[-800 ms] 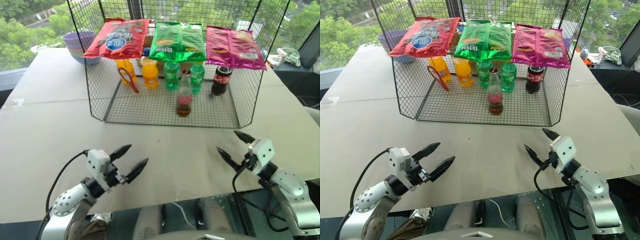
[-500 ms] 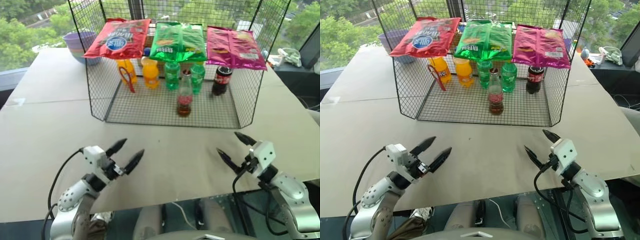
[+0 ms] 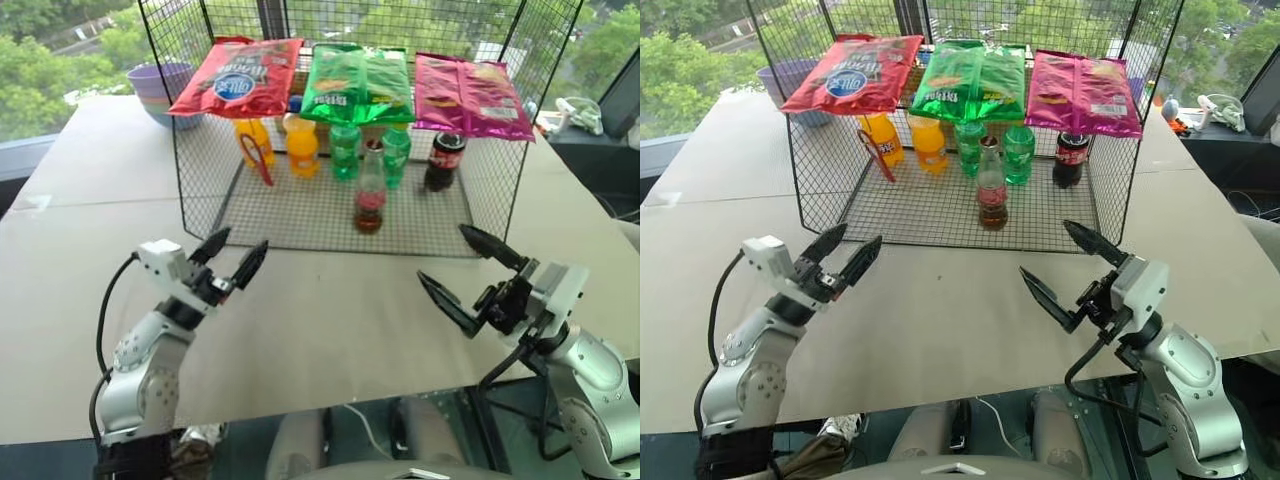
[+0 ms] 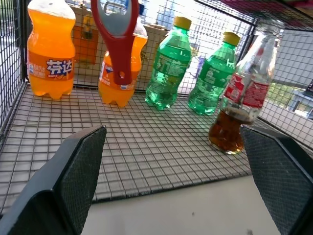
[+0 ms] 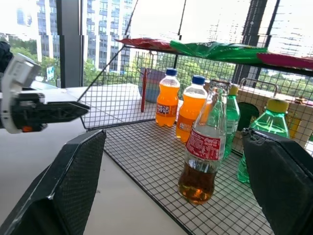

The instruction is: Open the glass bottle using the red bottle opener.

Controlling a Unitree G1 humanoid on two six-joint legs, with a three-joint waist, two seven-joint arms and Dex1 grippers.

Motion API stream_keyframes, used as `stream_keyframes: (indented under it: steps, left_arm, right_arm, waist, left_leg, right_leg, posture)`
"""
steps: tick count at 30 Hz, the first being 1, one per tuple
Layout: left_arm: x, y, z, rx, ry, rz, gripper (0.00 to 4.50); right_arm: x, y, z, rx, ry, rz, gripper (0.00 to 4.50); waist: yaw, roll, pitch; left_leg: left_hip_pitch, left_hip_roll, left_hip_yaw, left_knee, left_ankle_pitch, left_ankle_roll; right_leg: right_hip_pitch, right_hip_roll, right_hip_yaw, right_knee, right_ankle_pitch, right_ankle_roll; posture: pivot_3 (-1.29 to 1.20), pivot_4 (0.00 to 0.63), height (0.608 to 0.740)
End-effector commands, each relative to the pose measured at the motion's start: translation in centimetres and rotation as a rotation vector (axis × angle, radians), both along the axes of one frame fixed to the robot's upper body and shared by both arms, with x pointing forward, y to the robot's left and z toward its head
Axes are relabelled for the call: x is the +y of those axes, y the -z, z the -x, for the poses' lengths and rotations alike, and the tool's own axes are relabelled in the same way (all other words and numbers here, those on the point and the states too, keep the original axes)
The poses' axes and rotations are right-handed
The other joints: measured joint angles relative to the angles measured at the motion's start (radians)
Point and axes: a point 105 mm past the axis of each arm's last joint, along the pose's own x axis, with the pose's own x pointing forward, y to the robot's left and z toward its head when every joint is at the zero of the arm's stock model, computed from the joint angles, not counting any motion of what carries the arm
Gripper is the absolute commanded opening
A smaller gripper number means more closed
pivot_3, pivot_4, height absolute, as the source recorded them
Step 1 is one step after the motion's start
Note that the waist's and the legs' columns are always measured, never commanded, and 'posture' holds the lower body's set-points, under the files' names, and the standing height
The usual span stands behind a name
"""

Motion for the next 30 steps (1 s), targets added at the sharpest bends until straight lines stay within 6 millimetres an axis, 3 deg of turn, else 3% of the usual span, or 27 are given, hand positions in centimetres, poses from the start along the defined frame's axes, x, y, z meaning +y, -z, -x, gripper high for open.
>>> stream_keyframes:
  steps: [1,6,15,30]
  left_arm:
    - [-0.7,-3.0,-1.0,-0.059,-0.001,0.022,4.5]
    - [-0.5,-5.1,-3.3,-0.062,-0.056,0.089,4.5]
    - [0.2,-7.1,-6.4,-0.045,-0.108,0.14,4.5]
    - [-0.2,-7.6,-8.2,-0.05,-0.163,-0.056,4.5]
  right_arm:
    - [0.6,-1.9,0.9,-0.065,-0.033,-0.02,4.47]
    - [0.7,-1.8,0.7,-0.062,-0.03,-0.009,4.47]
    - [0.7,-1.2,0.2,-0.053,0.004,0.019,4.47]
    - [0.8,-1.3,-0.2,-0.051,0.048,0.035,4.47]
  waist:
    - [0.001,0.0,0.0]
    - [0.002,0.0,0.0]
    - [-0.001,-0.001,0.0]
    - [0.001,-0.001,0.001]
  left_leg:
    - [0.0,0.0,0.0,0.0,0.0,0.0]
    - [0.0,-0.001,0.0,0.0,0.0,0.0]
    - [0.0,-0.002,0.0,0.0,0.0,0.0]
    - [-0.001,-0.002,0.001,0.0,0.0,0.0]
  right_leg:
    - [0.0,0.0,0.0,0.0,0.0,0.0]
    - [0.0,0.0,0.0,0.0,0.0,0.0]
    - [0.001,0.001,0.0,0.0,0.0,0.0]
    - [0.001,0.001,-0.001,0.0,0.0,0.0]
  posture:
    - [0.0,0.15,0.74]
    - [0.0,0.15,0.74]
    - [0.0,0.15,0.74]
    - [0.0,0.15,0.74]
